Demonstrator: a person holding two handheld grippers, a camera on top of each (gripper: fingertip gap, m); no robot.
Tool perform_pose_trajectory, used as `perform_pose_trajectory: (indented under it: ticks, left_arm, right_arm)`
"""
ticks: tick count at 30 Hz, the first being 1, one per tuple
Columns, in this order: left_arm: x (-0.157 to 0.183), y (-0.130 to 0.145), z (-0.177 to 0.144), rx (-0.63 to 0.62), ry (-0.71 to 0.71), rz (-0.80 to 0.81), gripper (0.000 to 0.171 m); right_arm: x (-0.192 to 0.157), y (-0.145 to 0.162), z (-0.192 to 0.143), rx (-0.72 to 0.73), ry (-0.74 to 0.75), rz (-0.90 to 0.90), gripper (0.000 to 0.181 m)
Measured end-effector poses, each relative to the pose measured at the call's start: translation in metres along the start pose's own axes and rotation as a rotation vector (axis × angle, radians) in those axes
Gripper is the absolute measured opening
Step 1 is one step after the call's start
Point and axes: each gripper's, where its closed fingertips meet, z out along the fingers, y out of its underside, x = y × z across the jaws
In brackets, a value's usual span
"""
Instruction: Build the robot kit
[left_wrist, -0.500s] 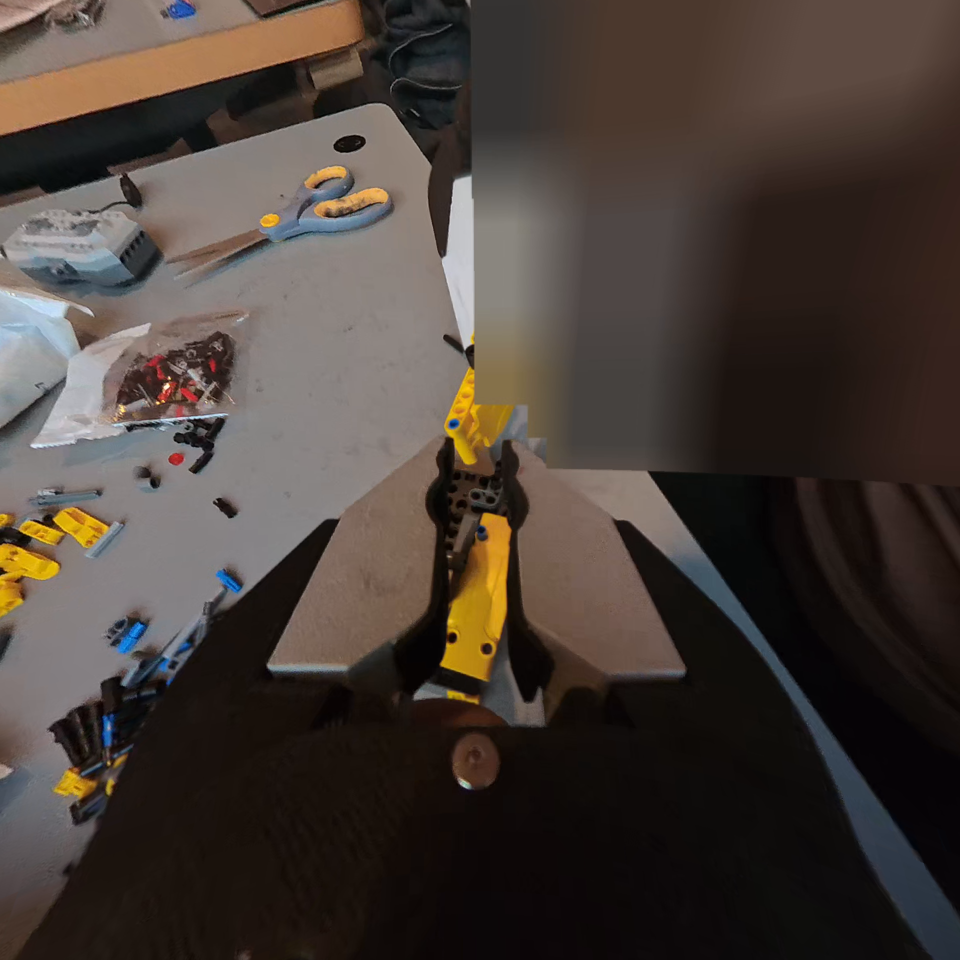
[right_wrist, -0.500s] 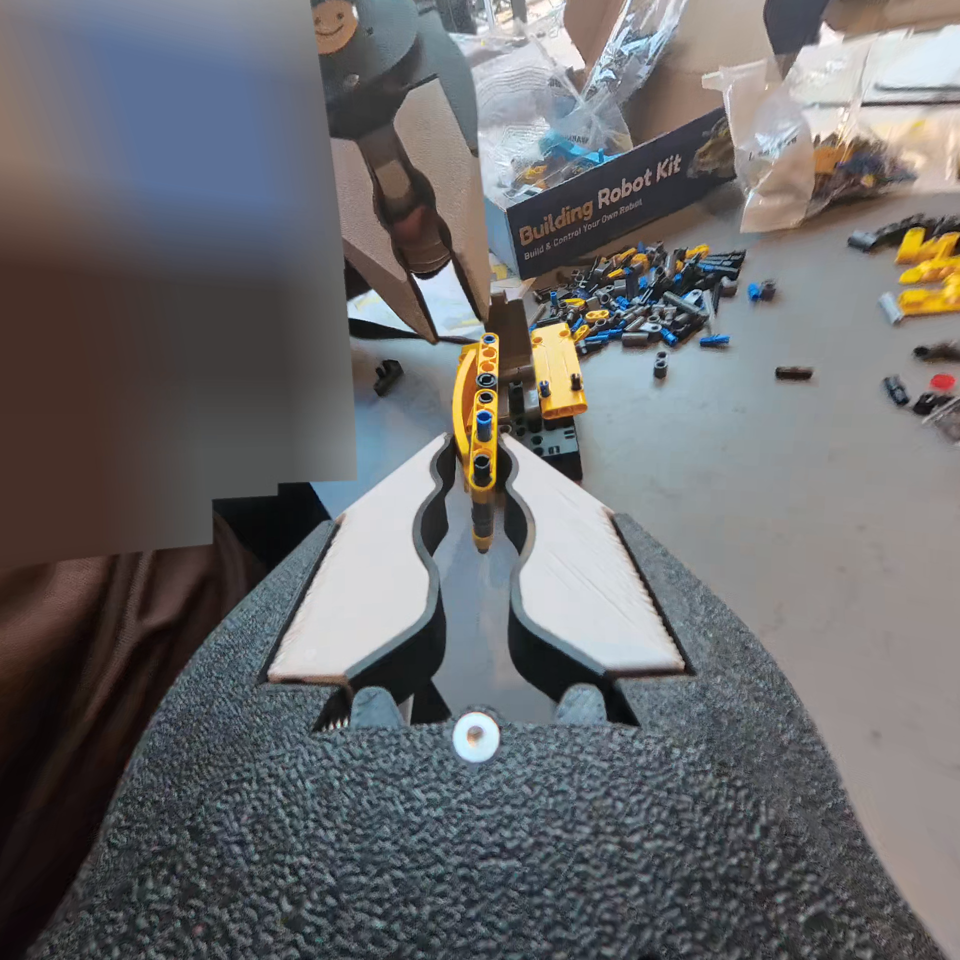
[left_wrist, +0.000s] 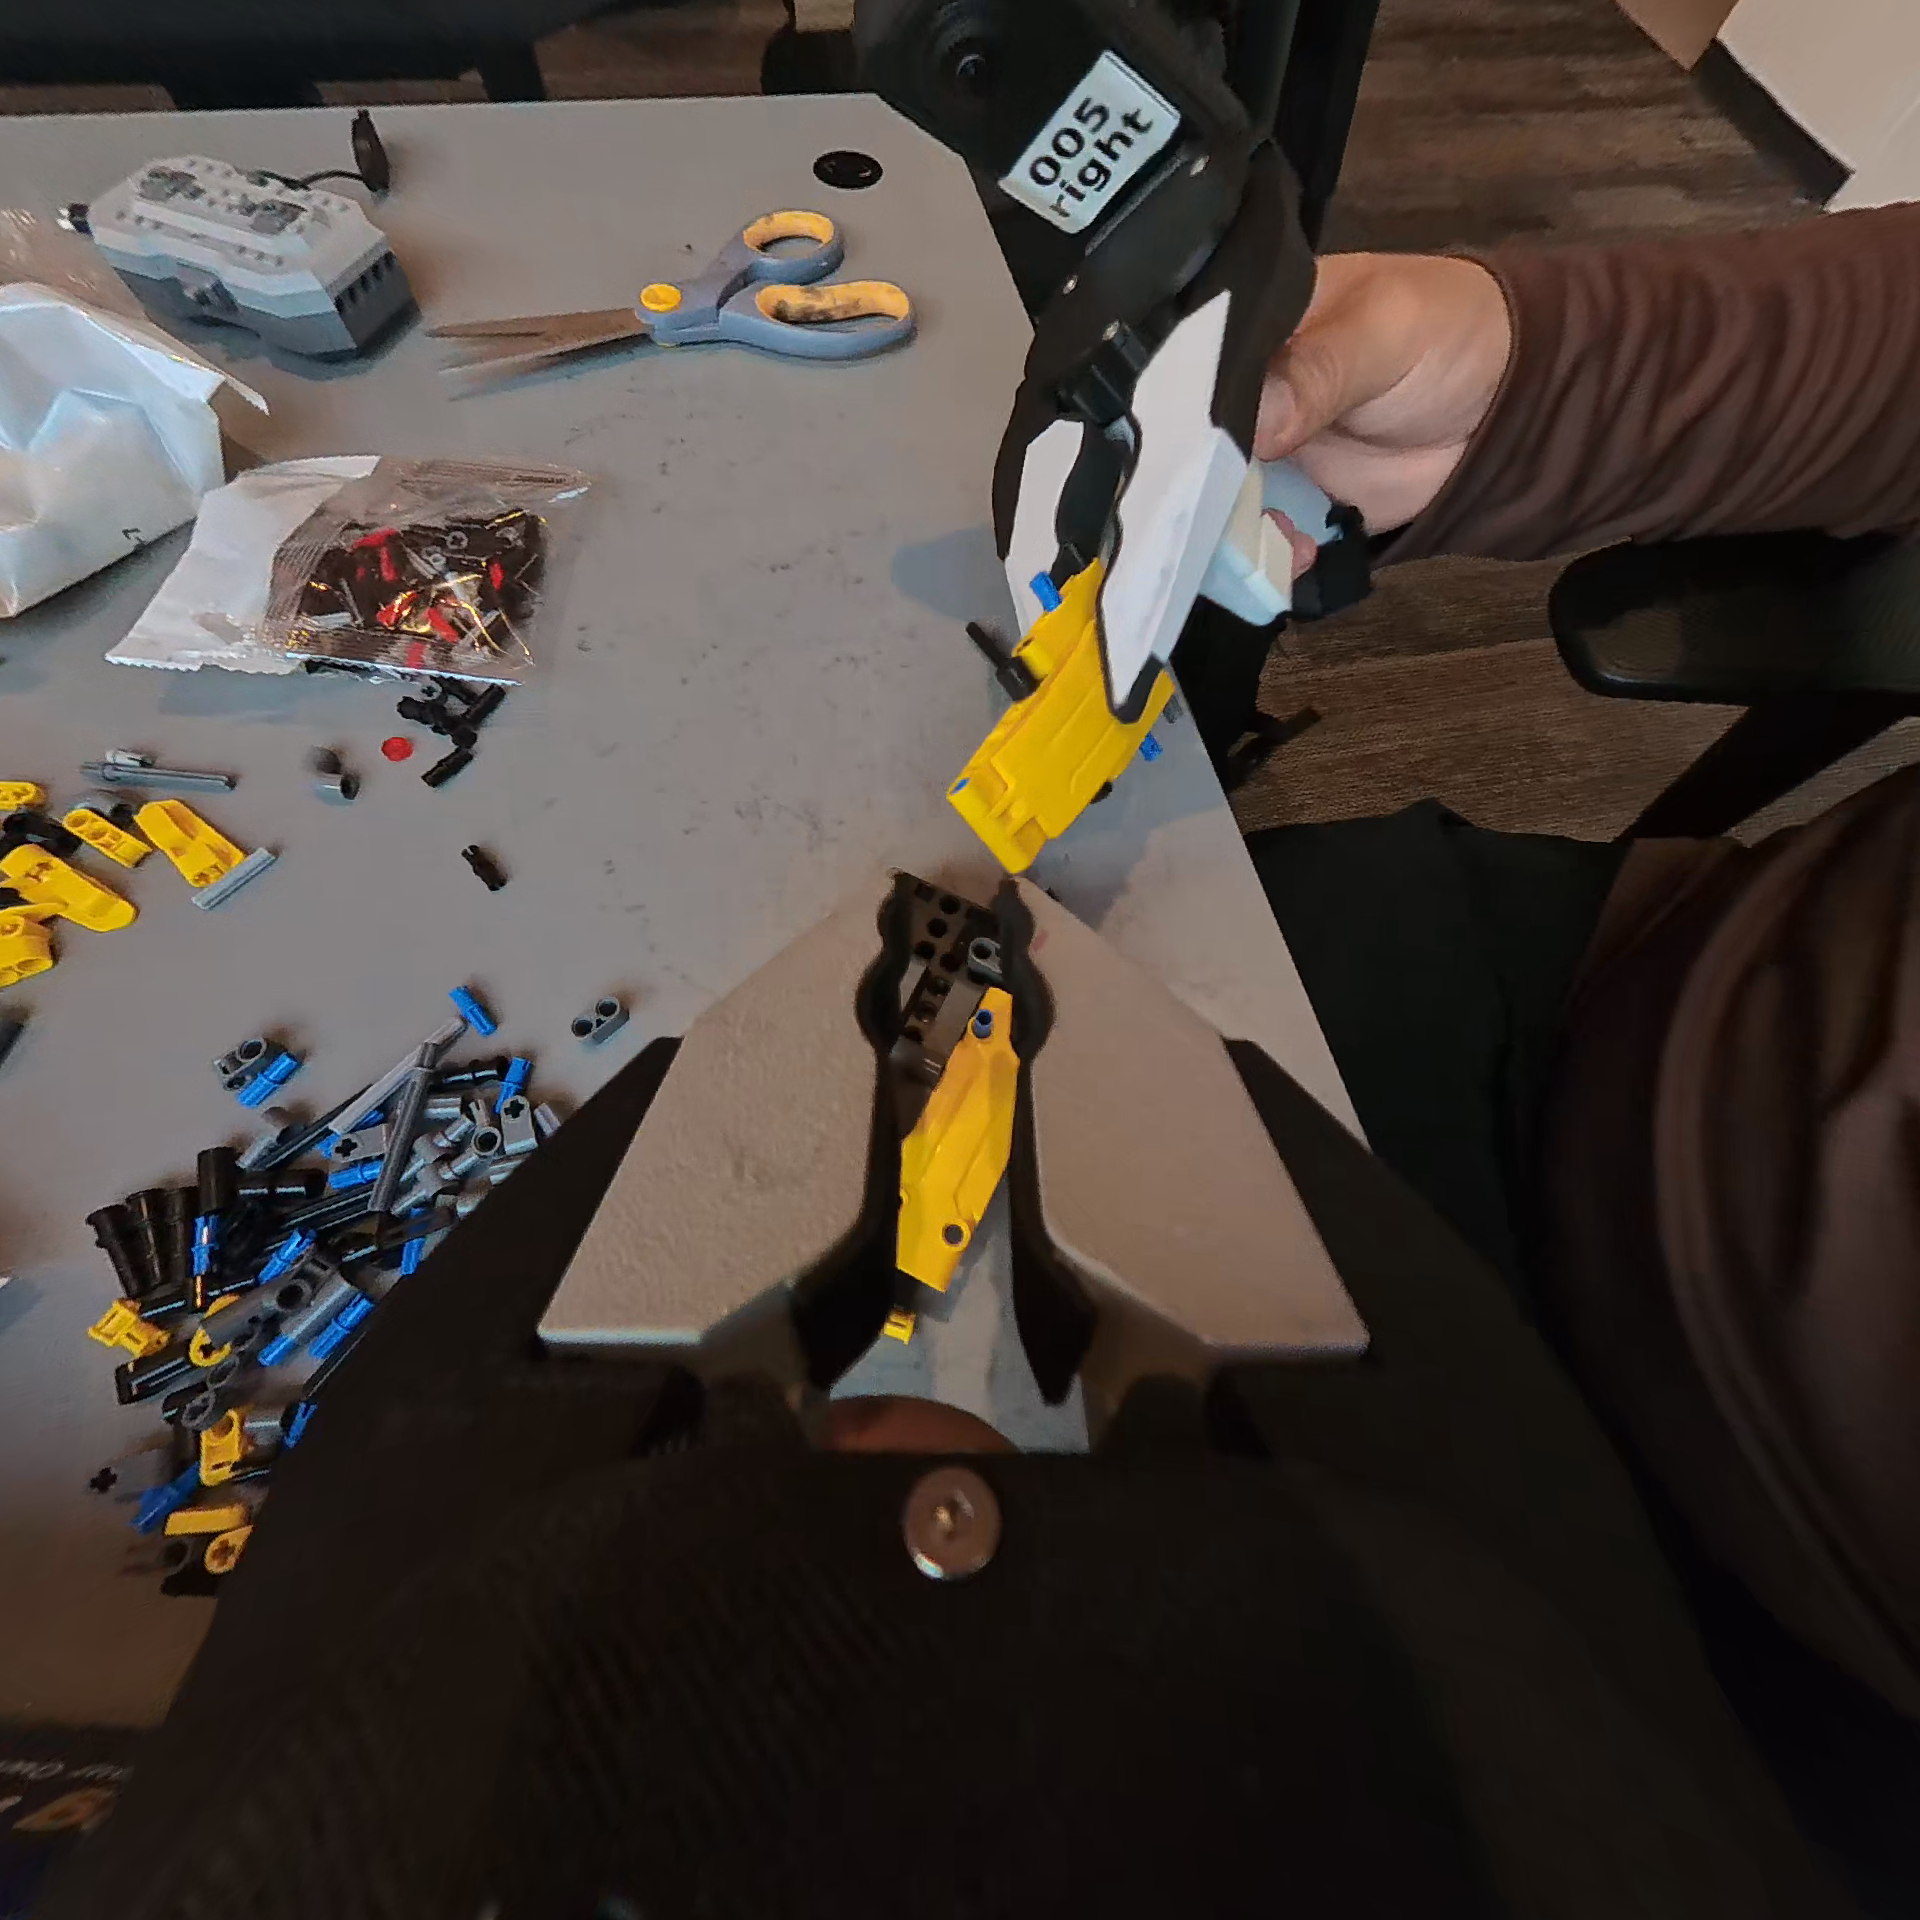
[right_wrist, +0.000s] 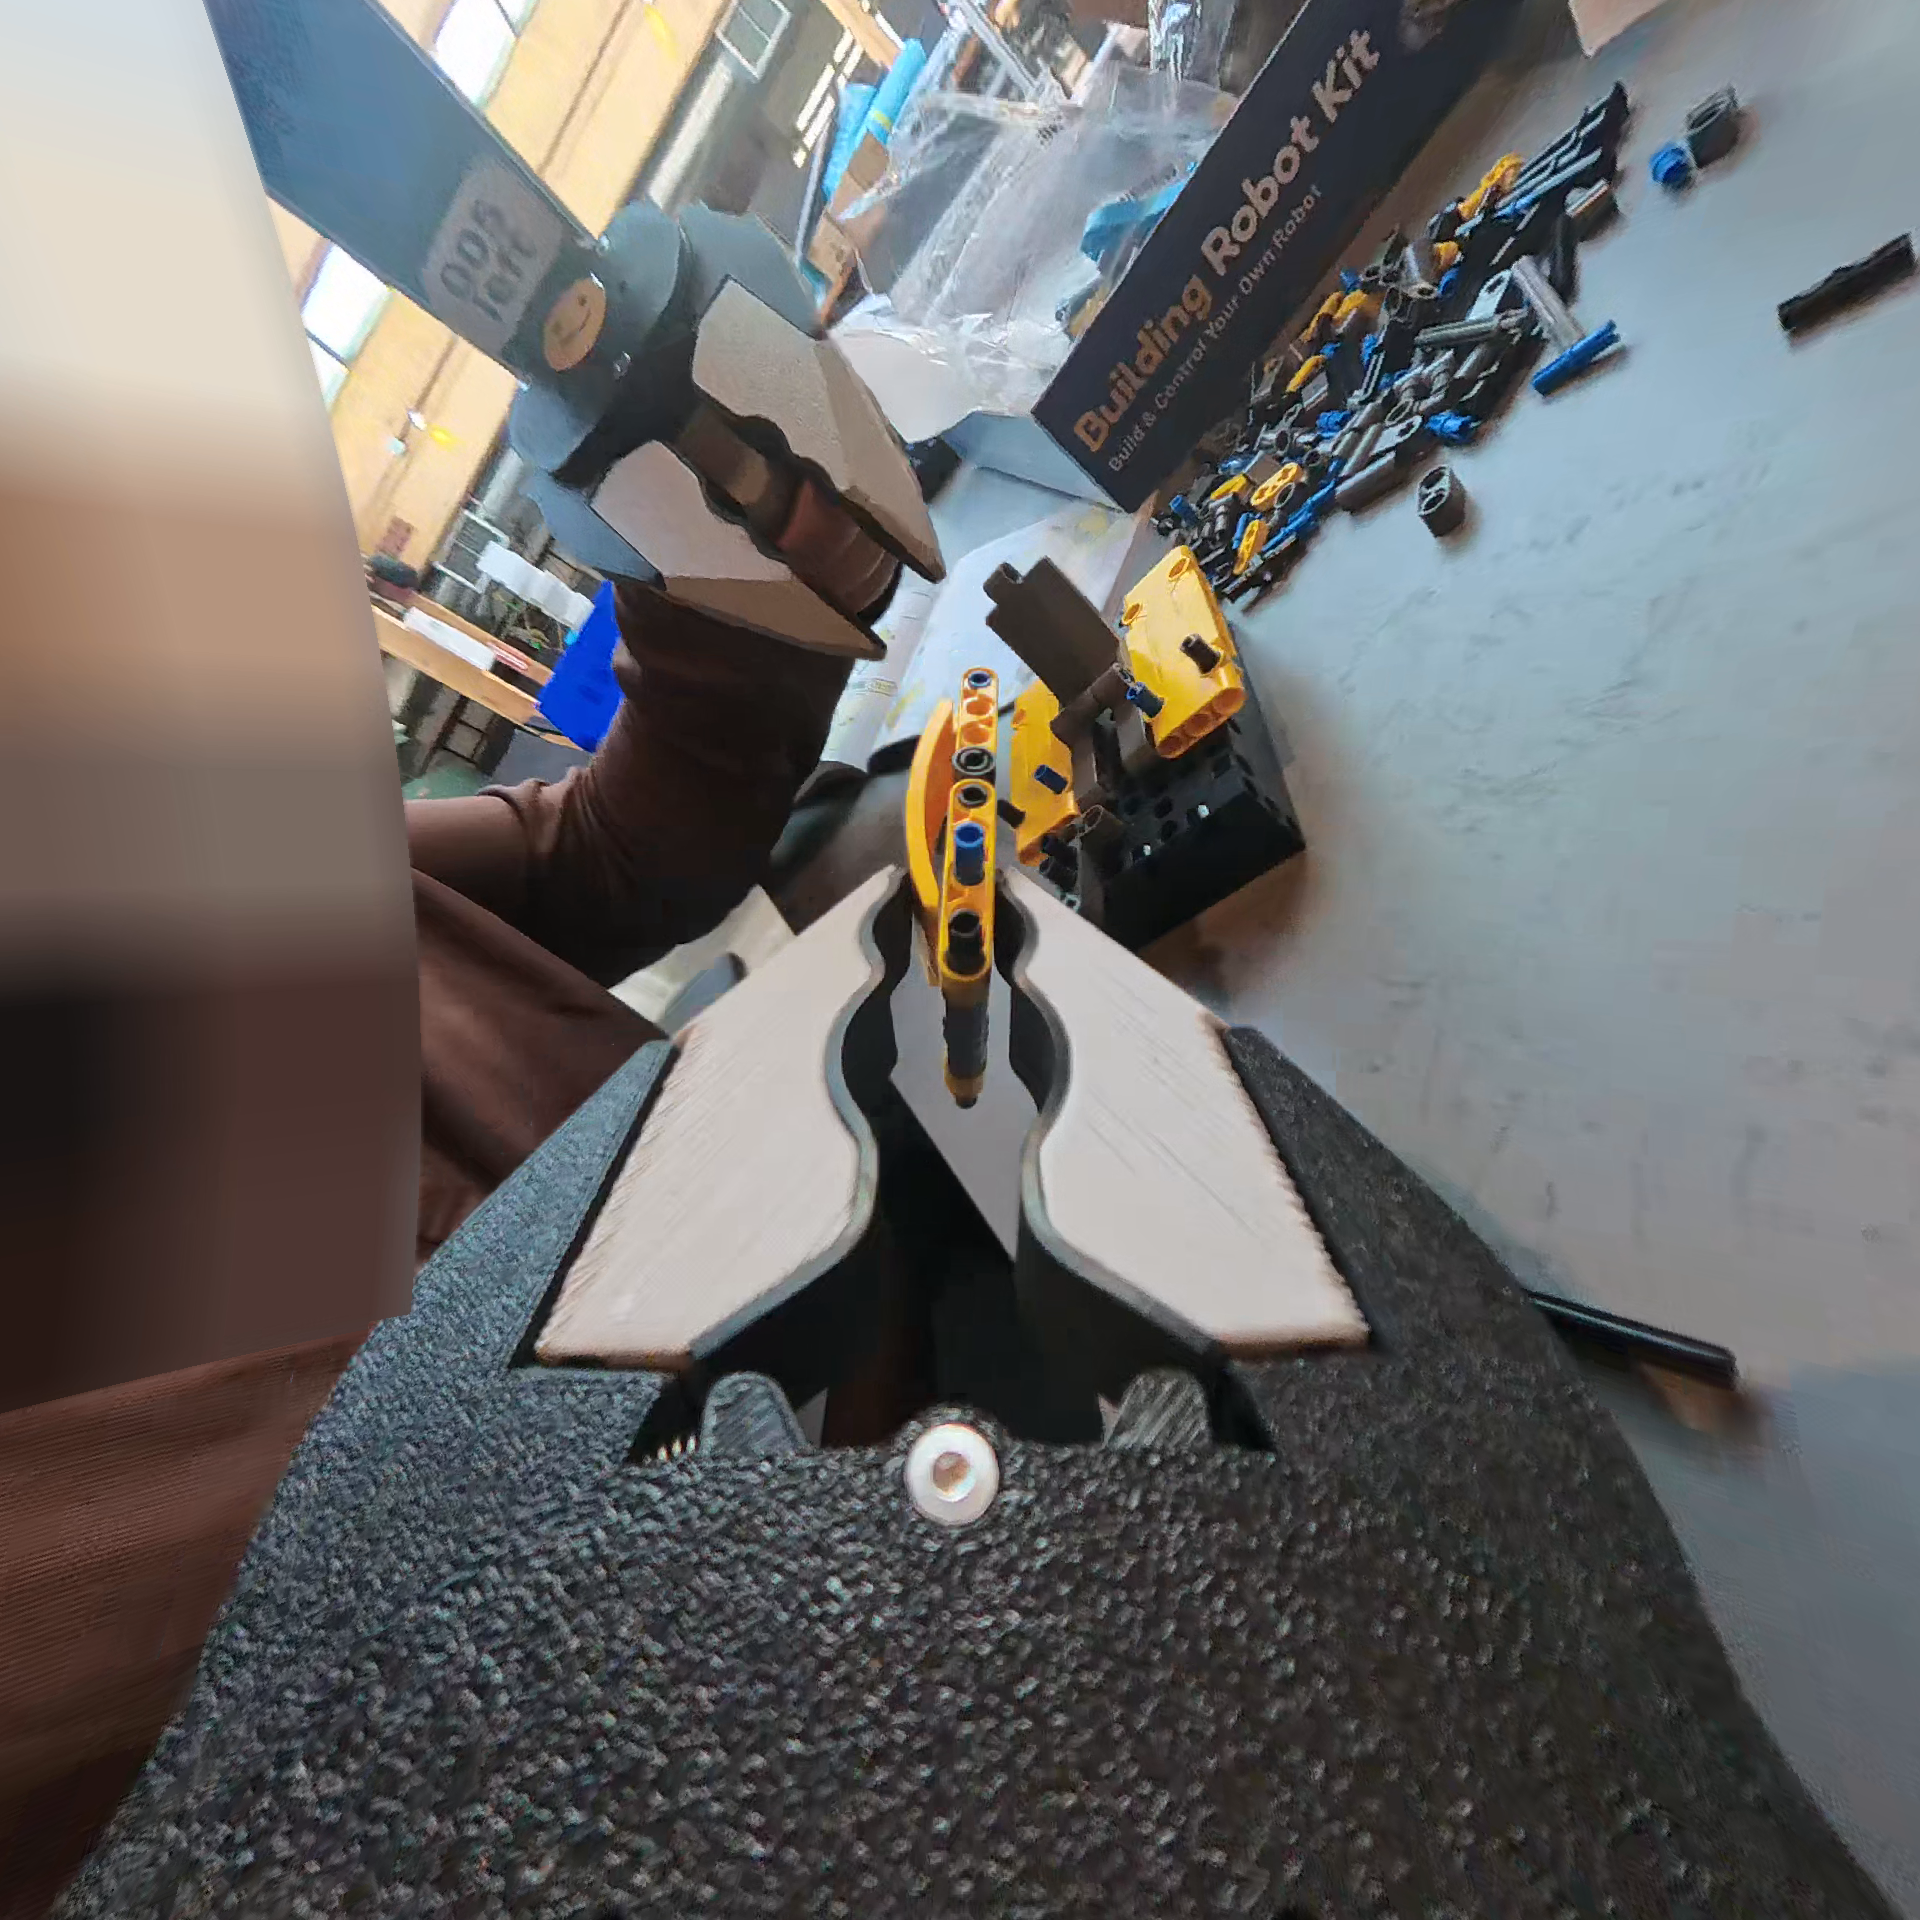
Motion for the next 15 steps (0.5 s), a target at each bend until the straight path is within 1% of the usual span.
perform_pose_trajectory:
  ticks: [4, 8, 12, 15]
  left_arm:
    - [0.000, 0.007, 0.002, -0.027, -0.010, 0.055, 0.014]
    - [0.007, 0.011, 0.009, -0.044, 0.041, 0.095, 0.017]
    - [0.013, 0.017, 0.015, -0.103, 0.060, 0.185, 0.019]
    - [0.018, 0.018, 0.017, -0.129, 0.076, 0.249, 0.020]
  right_arm:
    - [0.000, 0.005, 0.005, -0.055, 0.117, -0.243, 0.014]
    - [0.006, 0.008, 0.006, -0.111, 0.274, -0.504, 0.014]
    - [0.003, 0.013, 0.010, -0.139, 0.336, -0.664, 0.014]
    - [-0.003, 0.016, 0.012, -0.163, 0.344, -0.783, 0.014]
